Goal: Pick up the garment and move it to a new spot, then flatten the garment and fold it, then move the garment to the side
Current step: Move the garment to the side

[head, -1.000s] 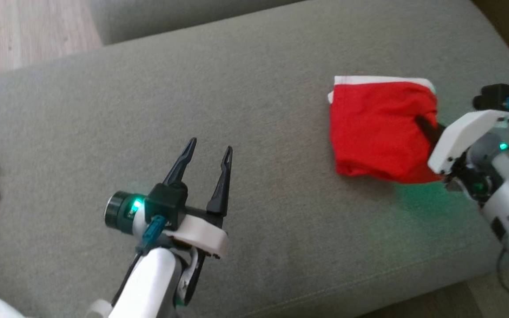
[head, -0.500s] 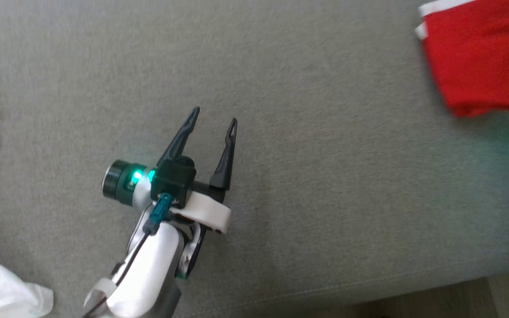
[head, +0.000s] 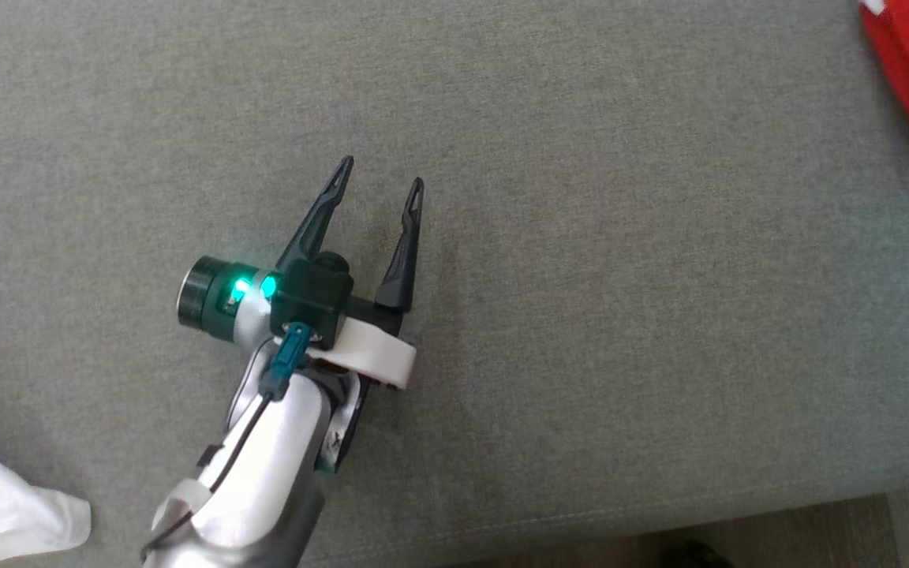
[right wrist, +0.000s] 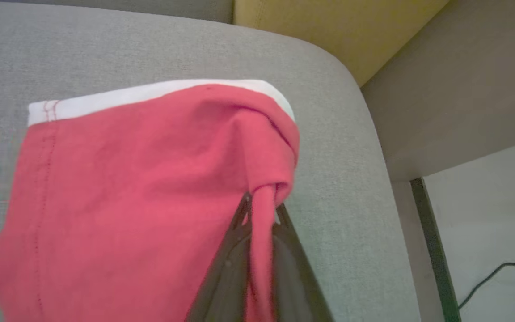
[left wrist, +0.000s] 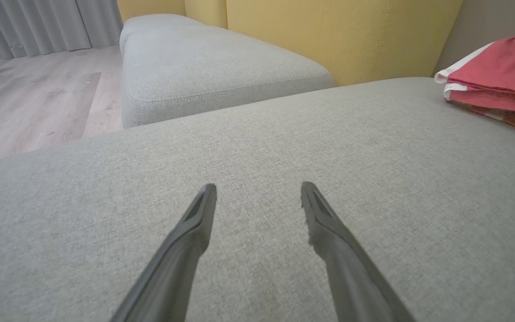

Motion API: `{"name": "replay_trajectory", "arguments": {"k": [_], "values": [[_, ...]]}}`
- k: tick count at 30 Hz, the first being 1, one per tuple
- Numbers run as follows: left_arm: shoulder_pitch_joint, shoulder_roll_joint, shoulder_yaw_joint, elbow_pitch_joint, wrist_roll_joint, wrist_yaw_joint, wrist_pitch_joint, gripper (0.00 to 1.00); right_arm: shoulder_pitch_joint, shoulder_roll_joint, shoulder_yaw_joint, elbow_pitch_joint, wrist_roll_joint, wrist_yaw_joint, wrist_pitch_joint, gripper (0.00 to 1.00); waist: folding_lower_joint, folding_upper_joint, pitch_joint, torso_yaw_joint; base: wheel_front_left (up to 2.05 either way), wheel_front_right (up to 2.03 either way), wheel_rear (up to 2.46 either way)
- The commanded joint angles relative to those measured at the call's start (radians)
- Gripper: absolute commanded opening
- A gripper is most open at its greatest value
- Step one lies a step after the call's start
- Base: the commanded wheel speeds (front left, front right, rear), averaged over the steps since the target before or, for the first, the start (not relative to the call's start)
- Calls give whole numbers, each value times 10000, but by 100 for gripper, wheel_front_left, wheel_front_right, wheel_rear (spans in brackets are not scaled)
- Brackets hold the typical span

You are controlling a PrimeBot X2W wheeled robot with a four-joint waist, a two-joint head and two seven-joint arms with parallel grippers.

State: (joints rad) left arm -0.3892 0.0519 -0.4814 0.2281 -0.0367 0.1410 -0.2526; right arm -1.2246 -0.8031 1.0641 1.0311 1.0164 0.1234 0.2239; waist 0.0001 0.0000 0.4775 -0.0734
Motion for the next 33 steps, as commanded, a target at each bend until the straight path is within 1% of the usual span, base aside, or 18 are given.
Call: {"name": "replay_trajectory", "arguments": {"k": [1,2,6,11,15,19,21,26,28,32,33], "values": [[-178,52,172,-333,-22,68,-92,100,-27,-389,58,160,-84,73,-86,98,-1,0,-61,0,0,0,0],[-175,48,168,-322,-62,73,-92,100,-29,-314,109,294,-127,73,-96,100,-1,0,-123,4,0,0,0],[-137,33,175,-351,-229,92,-92,100,-29,-42,198,914,-308,73,-421,100,-1,0,-531,47,0,0,0],[96,23,334,-416,-467,97,-92,100,-11,404,103,1371,-526,73,-1729,100,-1,0,-1339,88,0,0,0],[429,39,671,-511,-674,97,-92,100,303,820,-38,879,-408,73,-2987,100,-1,0,-2153,104,0,0,0],[829,136,1120,-616,-852,48,-92,100,838,1201,-270,172,-114,73,-4024,100,-1,0,-3060,142,0,0,0],[1037,202,1400,-667,-944,33,-92,100,1136,1394,-397,-218,-19,73,-4377,100,-1,0,-3482,157,0,0,0],[1496,345,1977,-669,-1098,-85,-92,100,2103,1793,-1007,-1069,63,73,-4796,100,-1,0,-4327,202,0,0,0],[1669,357,2129,-640,-1120,-131,-92,100,2568,1889,-1364,-1377,-96,73,-4839,100,-1,0,-4578,211,0,0,0],[1990,336,2367,-685,-1126,-201,-92,100,3744,2005,-3004,-2226,-775,73,-4851,100,-1,0,-4864,231,0,0,0],[1990,336,2367,-685,-1126,-201,-92,100,3744,2005,-3004,-2226,-775,73,-4851,100,-1,0,-4864,231,0,0,0]]}}
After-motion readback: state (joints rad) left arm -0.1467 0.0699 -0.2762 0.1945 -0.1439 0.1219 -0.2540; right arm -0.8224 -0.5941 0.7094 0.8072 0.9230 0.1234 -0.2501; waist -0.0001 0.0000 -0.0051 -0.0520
